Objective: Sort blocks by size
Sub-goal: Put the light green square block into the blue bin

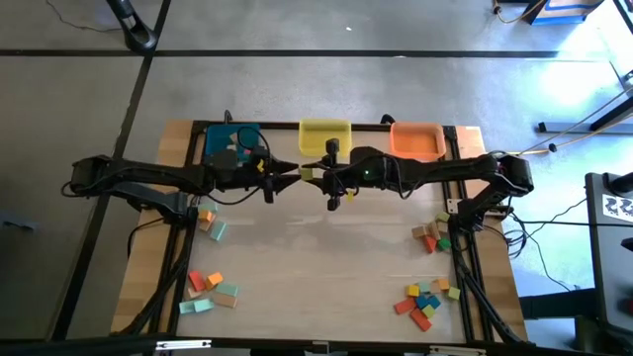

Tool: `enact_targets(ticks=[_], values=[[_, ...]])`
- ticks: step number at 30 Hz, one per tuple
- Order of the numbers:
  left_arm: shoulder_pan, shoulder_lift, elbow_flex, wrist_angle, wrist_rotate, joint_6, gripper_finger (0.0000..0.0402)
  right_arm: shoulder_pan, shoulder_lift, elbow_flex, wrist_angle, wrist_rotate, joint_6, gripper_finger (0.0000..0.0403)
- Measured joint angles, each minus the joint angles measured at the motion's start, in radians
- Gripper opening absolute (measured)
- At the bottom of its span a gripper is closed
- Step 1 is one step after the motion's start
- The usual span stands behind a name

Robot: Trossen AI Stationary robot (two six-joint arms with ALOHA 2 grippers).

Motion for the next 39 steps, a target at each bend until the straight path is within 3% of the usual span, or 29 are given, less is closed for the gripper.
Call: enact_targets(ticks=[30, 39], values=[[0.002, 0.051, 0.002, -0.008, 0.017, 0.01, 0.0231, 0.001, 0.066, 0.0, 0.075, 0.018, -0.061, 0.0138], [0.003, 0.051, 0.002, 0.004, 0.016, 0.036, 0.0136, 0.0, 0.066, 0.0, 0.077, 0.028, -0.051, 0.0153]])
